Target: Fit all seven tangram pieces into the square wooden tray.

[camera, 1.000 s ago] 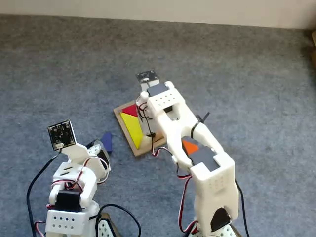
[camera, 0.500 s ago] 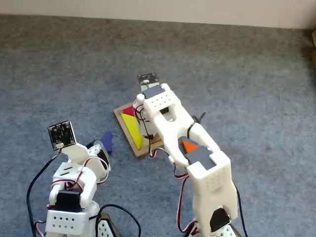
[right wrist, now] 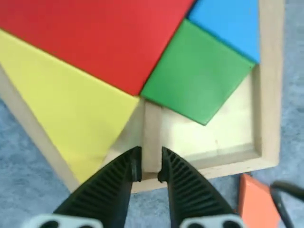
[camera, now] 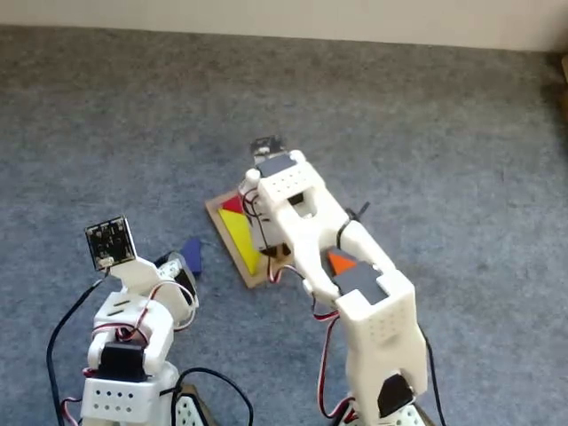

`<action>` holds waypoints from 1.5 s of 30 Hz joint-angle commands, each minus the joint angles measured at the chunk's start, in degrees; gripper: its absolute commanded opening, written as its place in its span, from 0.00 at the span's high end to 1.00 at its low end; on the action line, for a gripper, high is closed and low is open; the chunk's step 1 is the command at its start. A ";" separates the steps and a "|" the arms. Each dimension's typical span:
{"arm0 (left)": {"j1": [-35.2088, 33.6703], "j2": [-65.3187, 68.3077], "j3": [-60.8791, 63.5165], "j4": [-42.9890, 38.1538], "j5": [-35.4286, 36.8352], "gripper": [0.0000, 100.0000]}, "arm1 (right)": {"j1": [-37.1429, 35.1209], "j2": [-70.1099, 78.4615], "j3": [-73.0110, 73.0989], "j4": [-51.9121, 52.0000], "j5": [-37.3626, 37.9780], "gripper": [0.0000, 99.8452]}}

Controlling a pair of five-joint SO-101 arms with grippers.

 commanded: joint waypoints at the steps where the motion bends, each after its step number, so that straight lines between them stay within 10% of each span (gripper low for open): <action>1: -0.13 -2.07 1.10 0.35 -0.35 0.99 | -0.22 -0.31 -4.26 5.32 -0.53 0.87; 45: -0.31 -2.07 1.10 0.44 -0.35 0.99 | -1.19 -8.40 -8.48 -2.77 4.40 0.97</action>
